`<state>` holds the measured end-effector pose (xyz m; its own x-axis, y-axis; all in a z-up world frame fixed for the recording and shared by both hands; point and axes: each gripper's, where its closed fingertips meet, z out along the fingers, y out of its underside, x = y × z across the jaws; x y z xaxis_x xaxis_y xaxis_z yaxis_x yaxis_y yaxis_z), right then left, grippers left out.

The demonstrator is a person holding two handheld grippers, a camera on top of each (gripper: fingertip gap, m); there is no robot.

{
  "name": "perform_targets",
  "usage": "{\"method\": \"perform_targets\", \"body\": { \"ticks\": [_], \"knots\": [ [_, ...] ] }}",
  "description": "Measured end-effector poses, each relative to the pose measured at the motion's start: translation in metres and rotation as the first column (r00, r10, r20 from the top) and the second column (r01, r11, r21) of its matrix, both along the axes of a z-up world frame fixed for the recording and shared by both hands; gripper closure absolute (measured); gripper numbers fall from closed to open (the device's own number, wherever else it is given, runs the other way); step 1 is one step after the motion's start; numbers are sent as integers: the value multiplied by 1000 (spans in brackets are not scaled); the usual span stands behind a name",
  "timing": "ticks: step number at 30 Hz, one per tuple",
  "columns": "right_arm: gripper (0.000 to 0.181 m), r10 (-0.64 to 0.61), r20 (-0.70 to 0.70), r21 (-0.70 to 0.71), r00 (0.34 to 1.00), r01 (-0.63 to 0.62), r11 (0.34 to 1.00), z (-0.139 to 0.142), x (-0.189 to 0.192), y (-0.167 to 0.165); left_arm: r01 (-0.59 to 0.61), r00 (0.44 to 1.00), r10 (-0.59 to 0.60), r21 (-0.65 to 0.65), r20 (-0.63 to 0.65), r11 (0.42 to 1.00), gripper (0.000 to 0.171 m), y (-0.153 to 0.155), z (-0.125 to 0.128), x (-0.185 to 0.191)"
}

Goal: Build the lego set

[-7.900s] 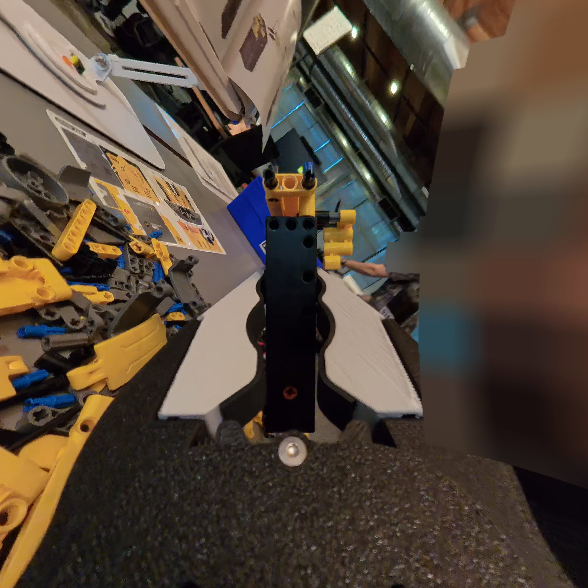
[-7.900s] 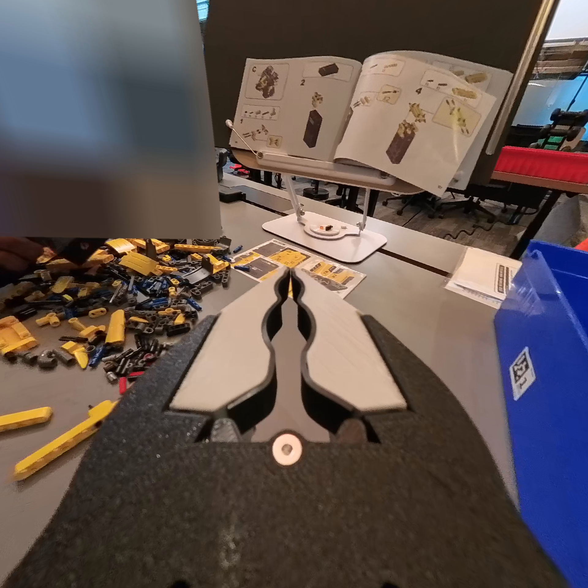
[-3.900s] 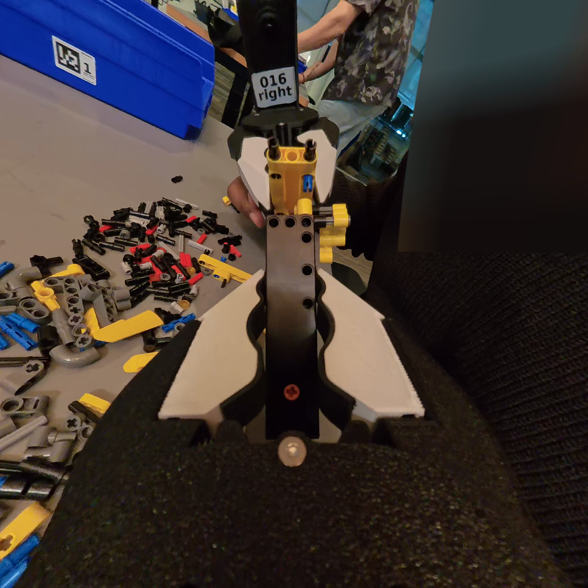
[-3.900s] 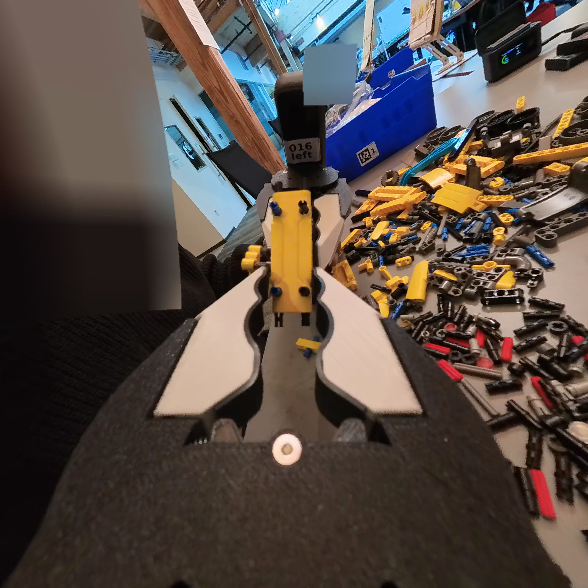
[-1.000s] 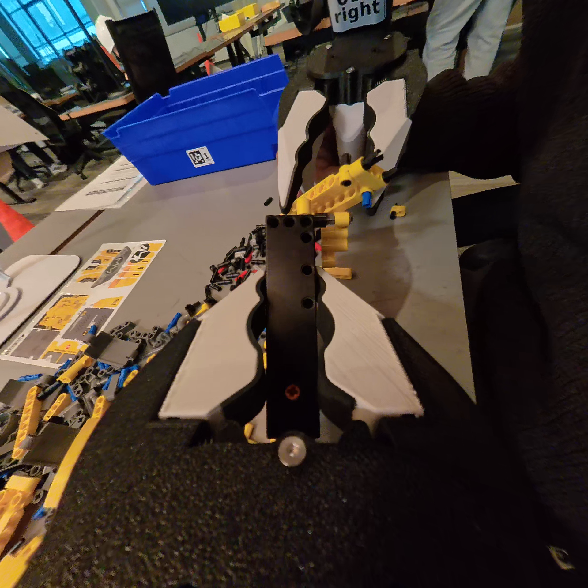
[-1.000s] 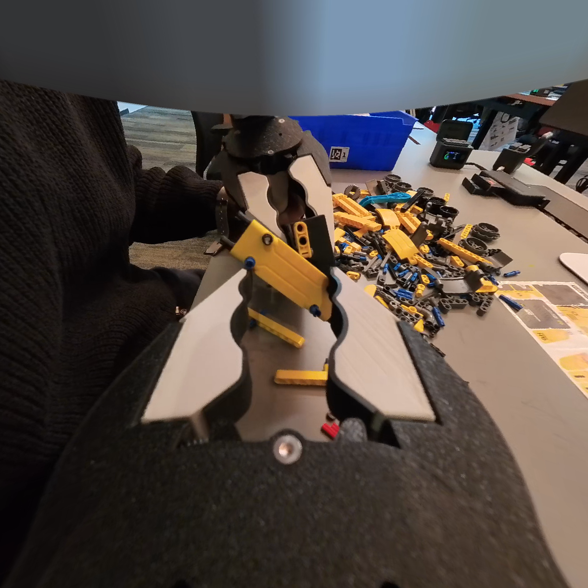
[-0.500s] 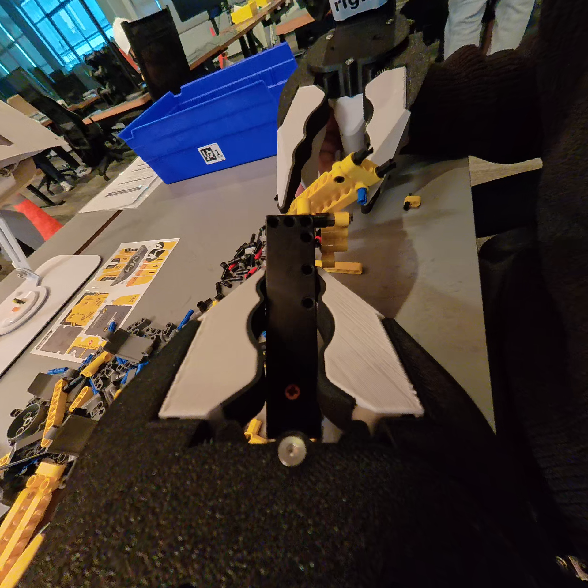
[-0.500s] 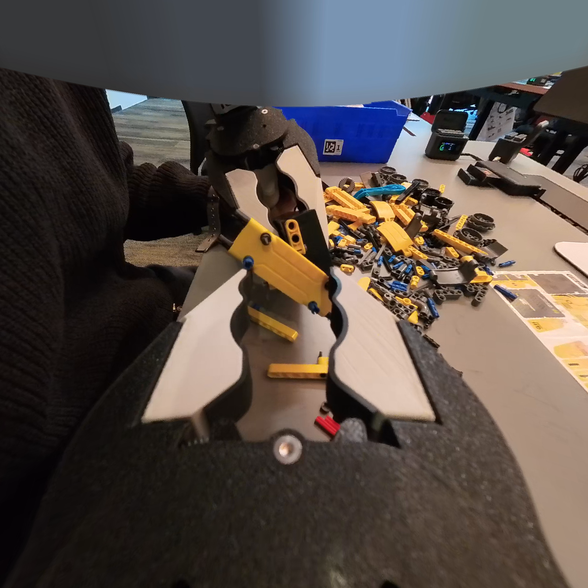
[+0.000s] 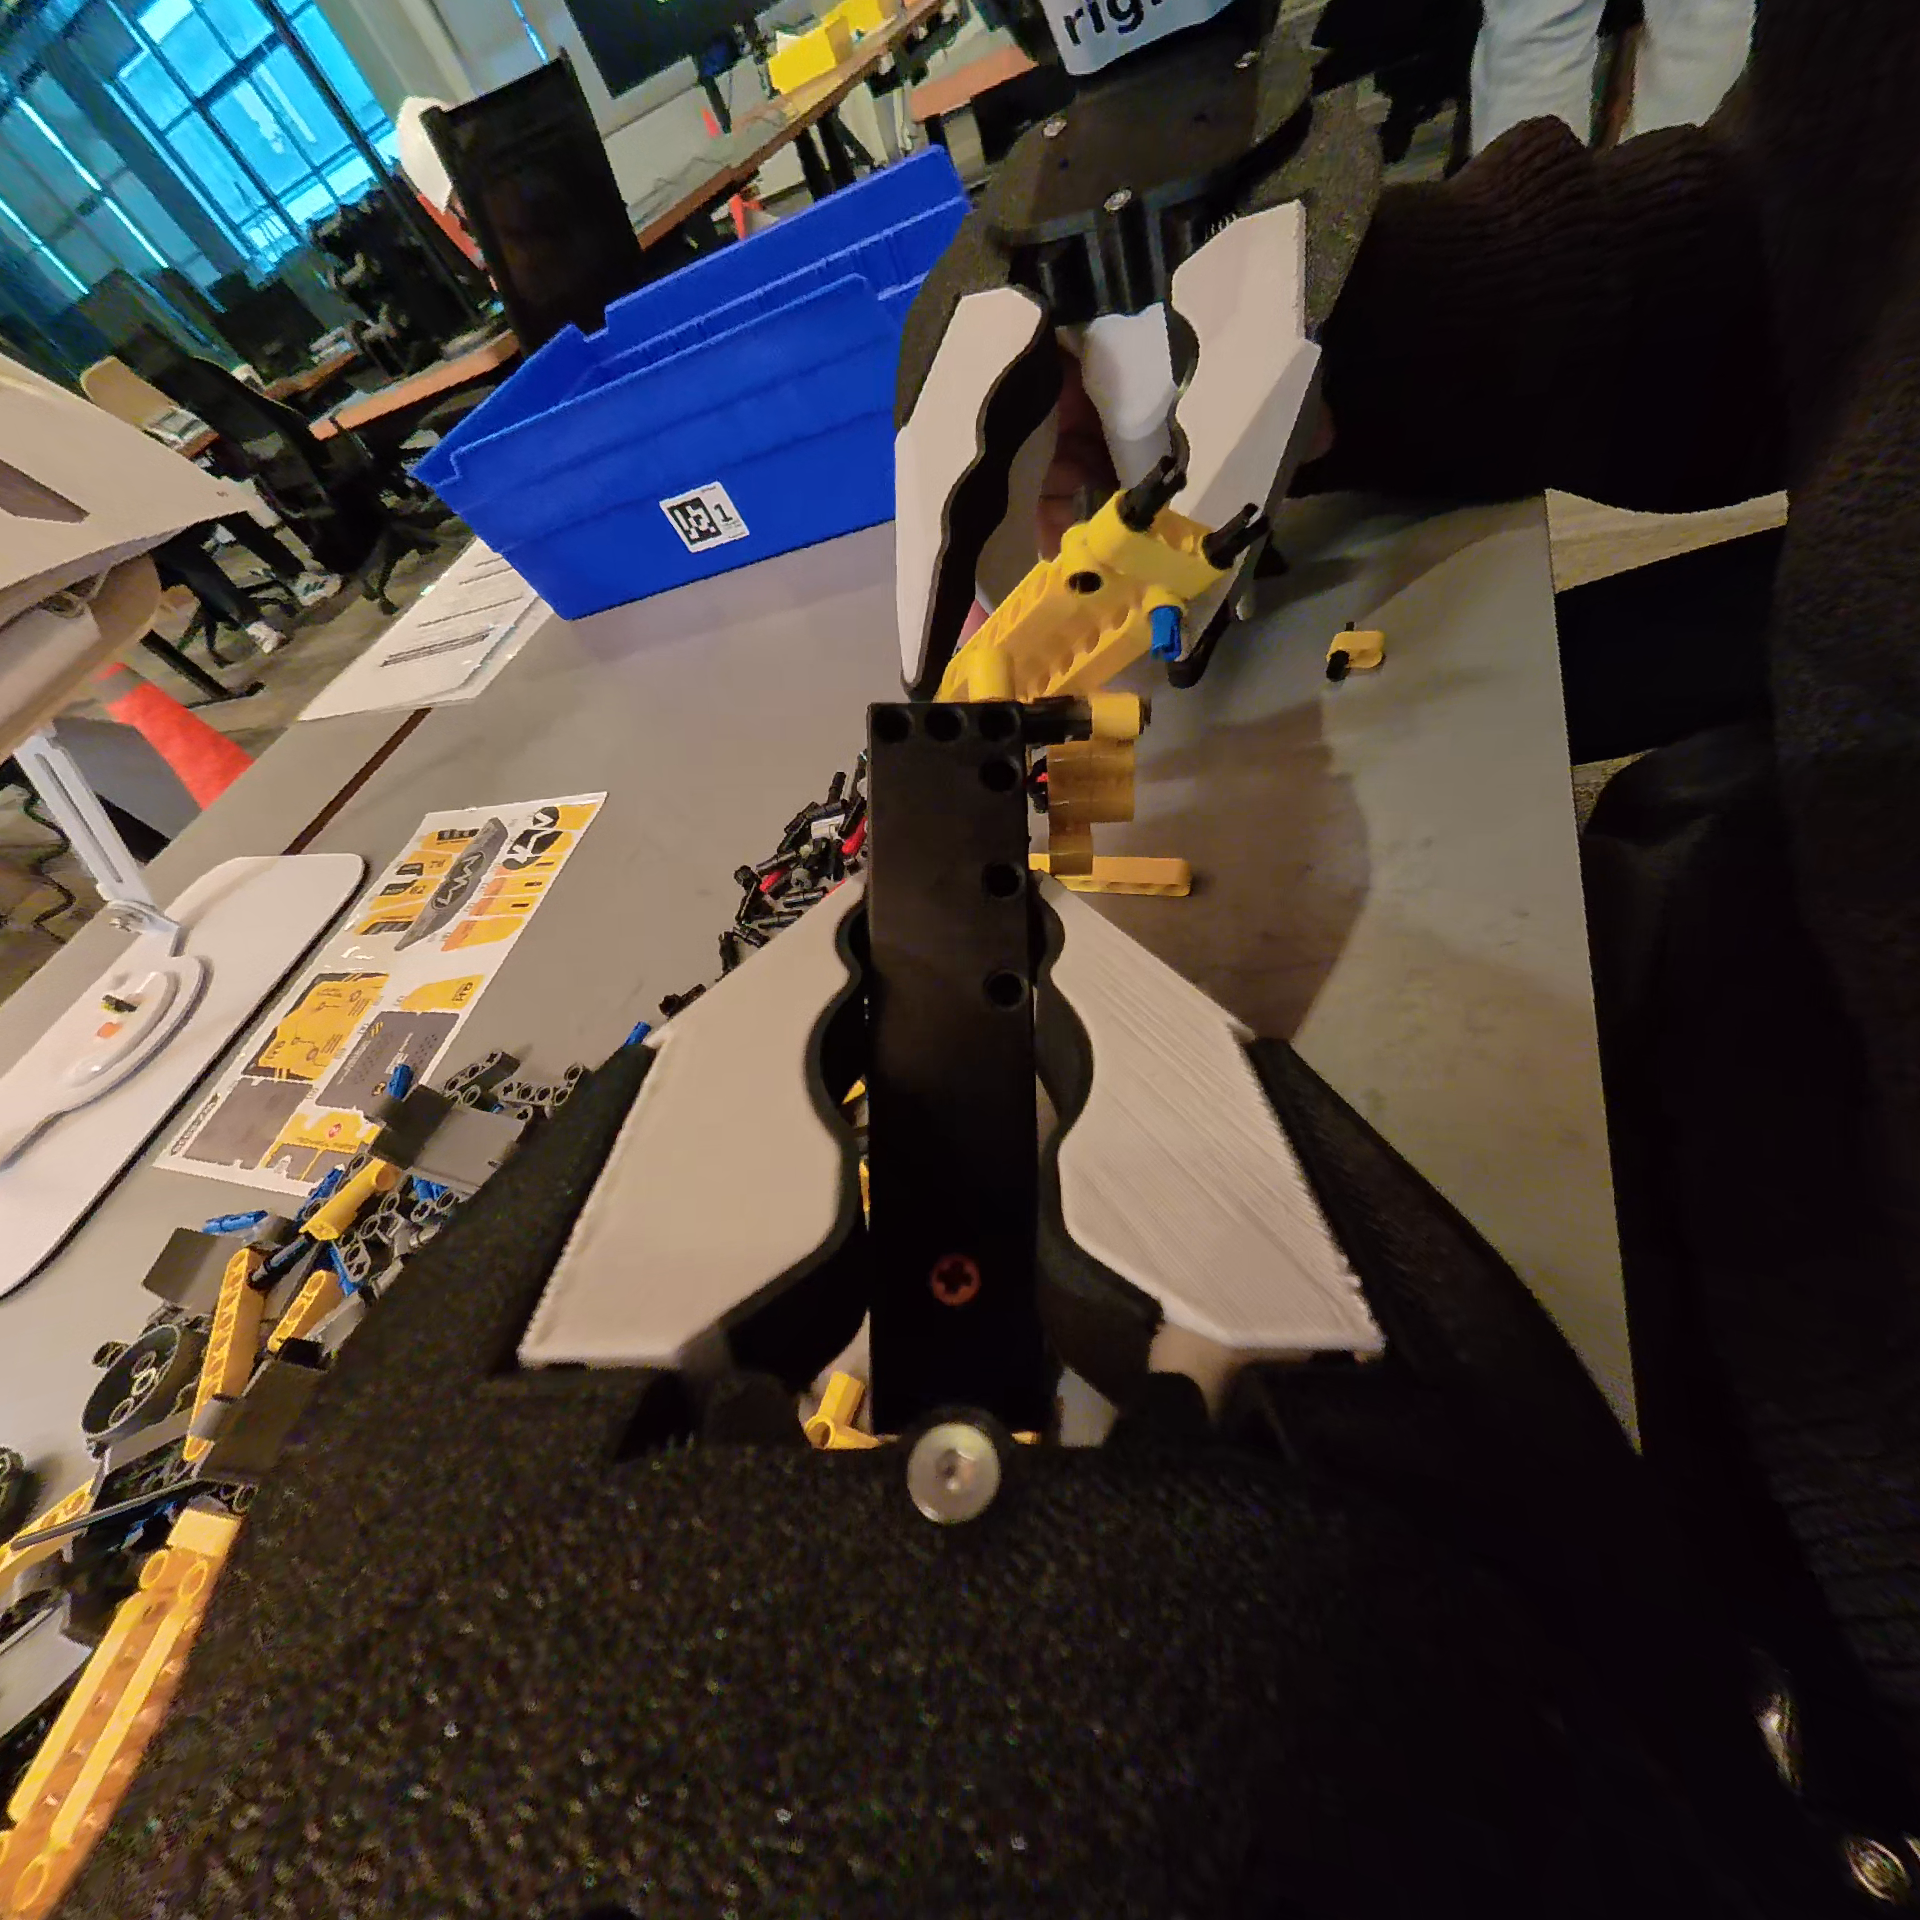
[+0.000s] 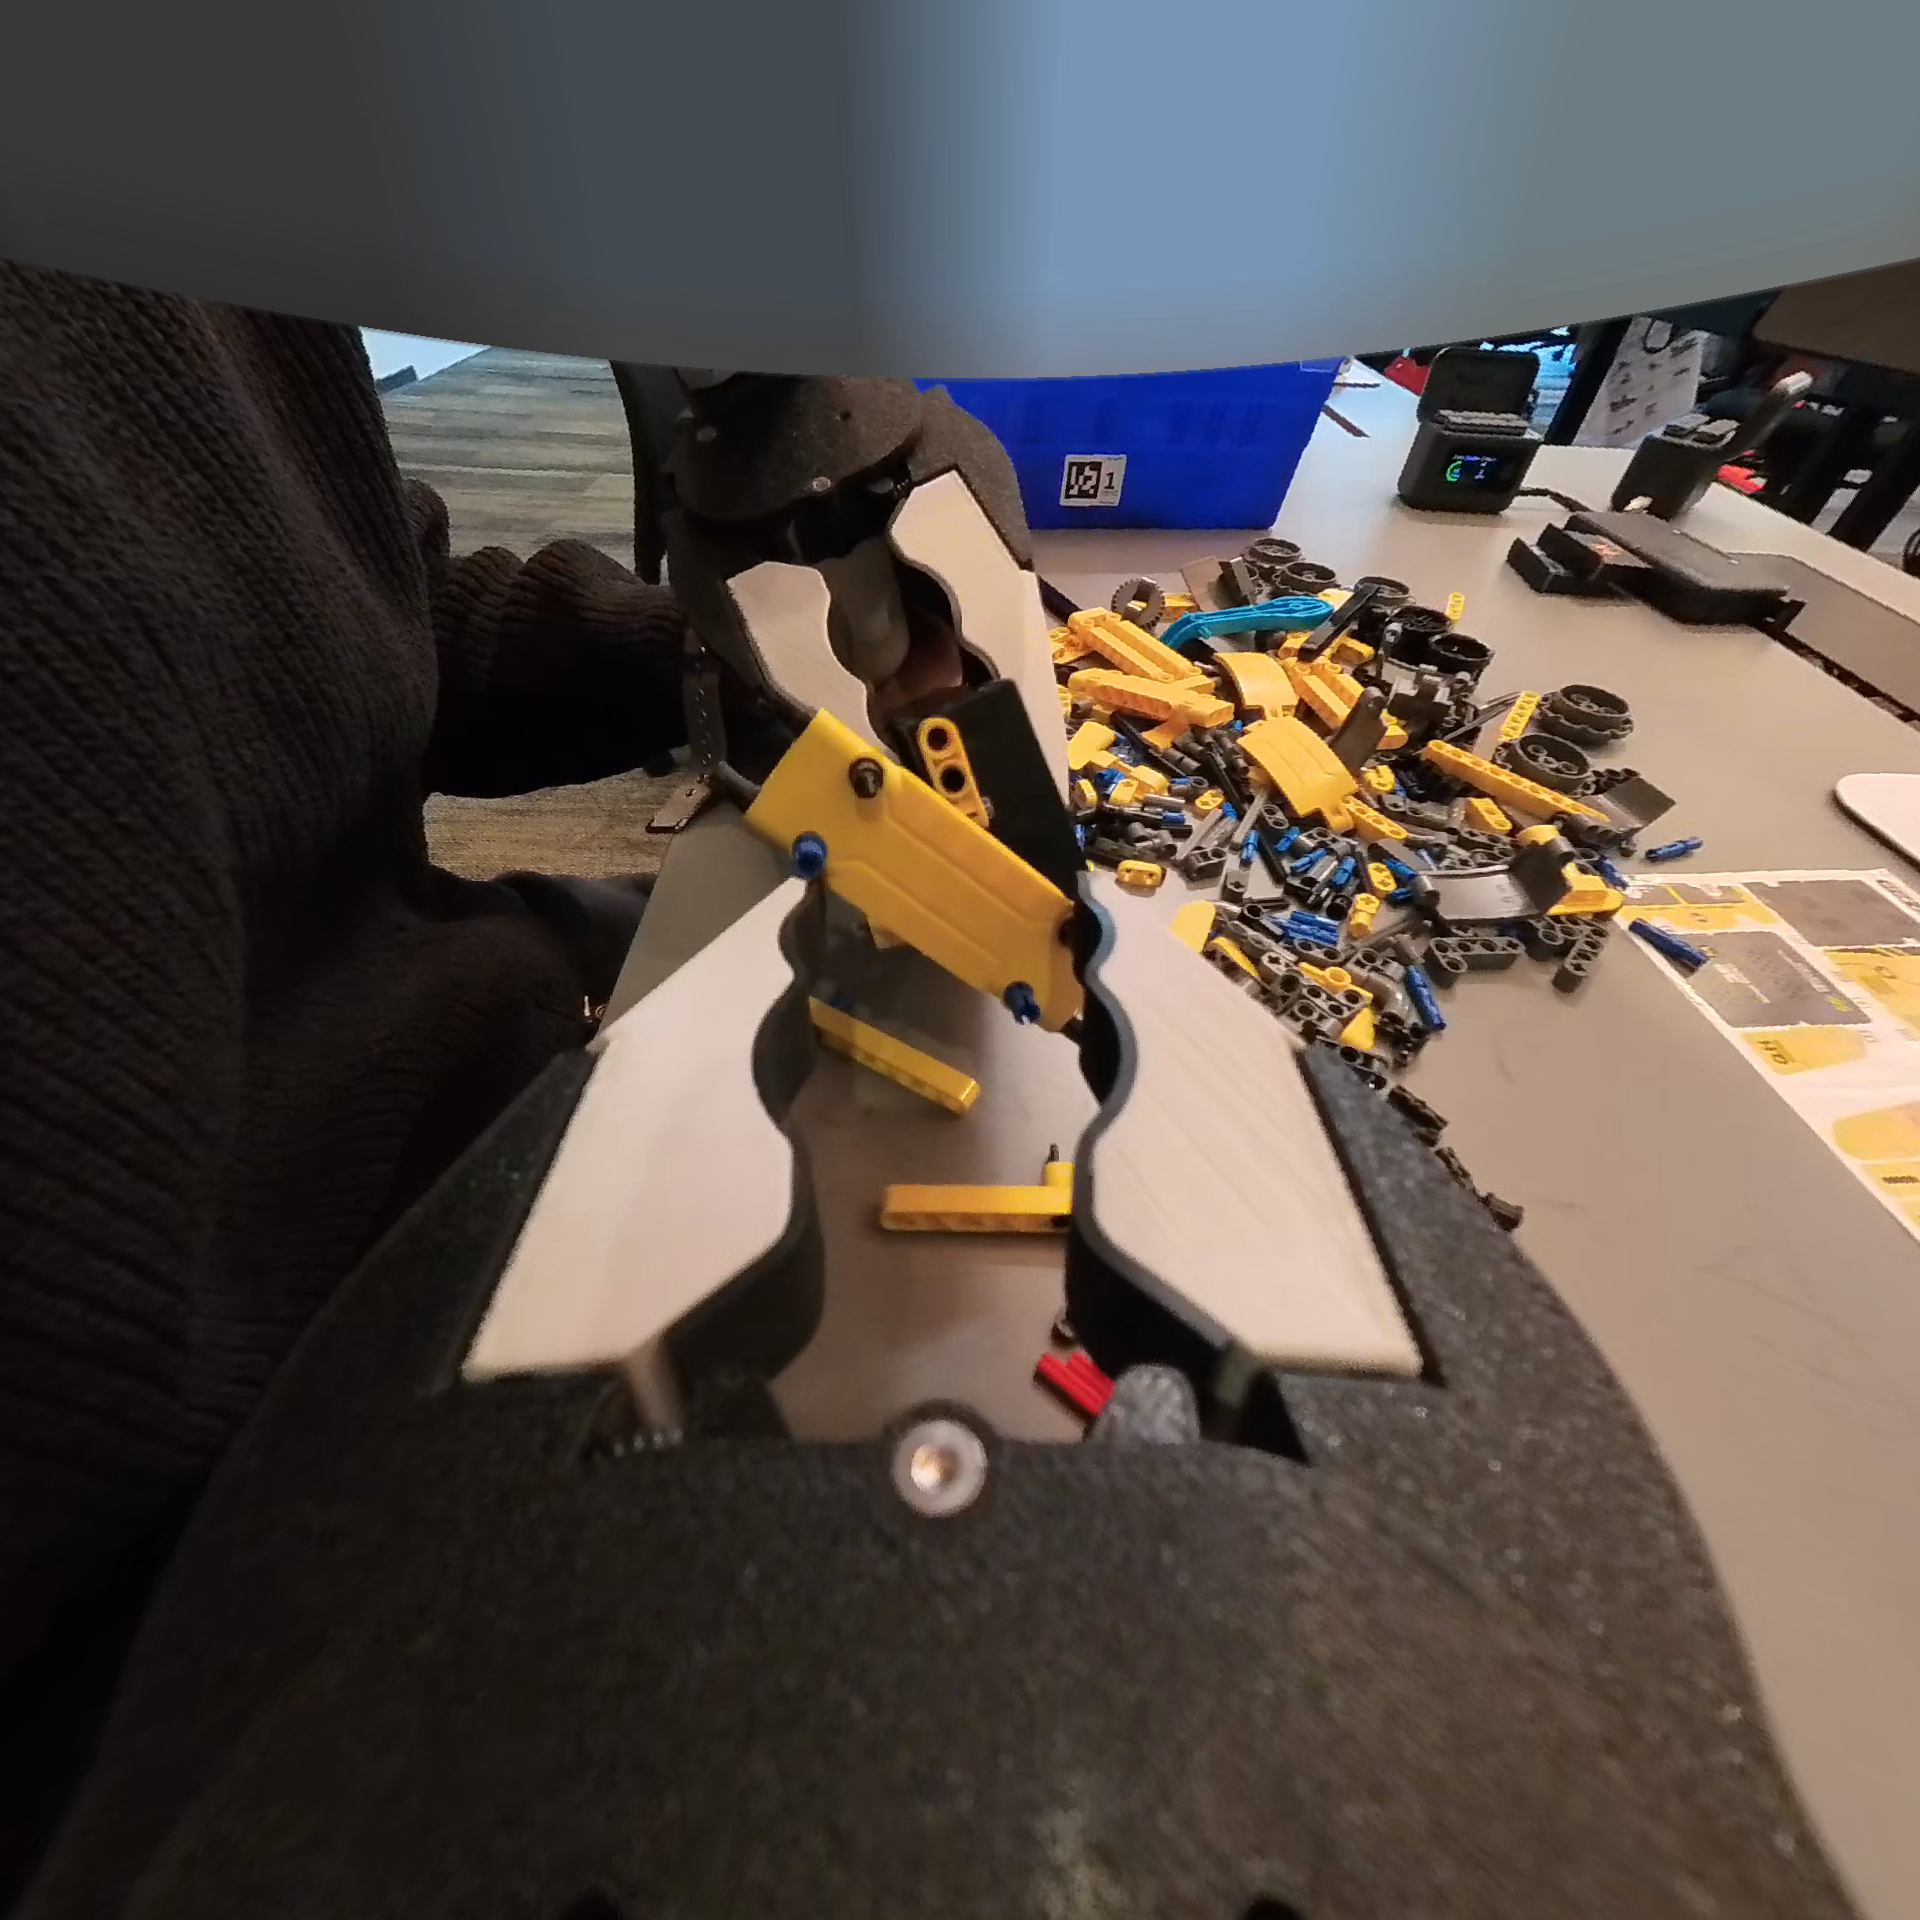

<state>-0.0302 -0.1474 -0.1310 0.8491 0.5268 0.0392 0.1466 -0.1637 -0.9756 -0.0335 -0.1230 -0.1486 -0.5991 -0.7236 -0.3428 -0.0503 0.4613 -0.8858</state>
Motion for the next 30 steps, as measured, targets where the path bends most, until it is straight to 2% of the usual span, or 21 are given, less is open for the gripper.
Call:
{"method": "perform_targets", "body": {
  "ticks": [12,15,24,26,30],
  "knots": [
    [132,-12,-81,-21,997,11,1000,4,4,2,-11,1000,11,-7,3,1000,147,3,1,2],
    [124,-23,-92,-11,995,22,1000,8,6,3,-20,1000,20,-27,-4,999,146,6,2,3],
    [124,-37,-98,54,995,42,998,21,9,2,-63,998,62,-13,-20,998,146,13,-2,8],
    [126,-44,-110,83,993,53,995,27,12,2,-61,998,61,0,-16,998,146,12,-3,8],
    [152,-27,-133,132,991,45,990,38,11,-1,-55,998,55,36,-8,998,146,9,-5,7]
  ]
}}
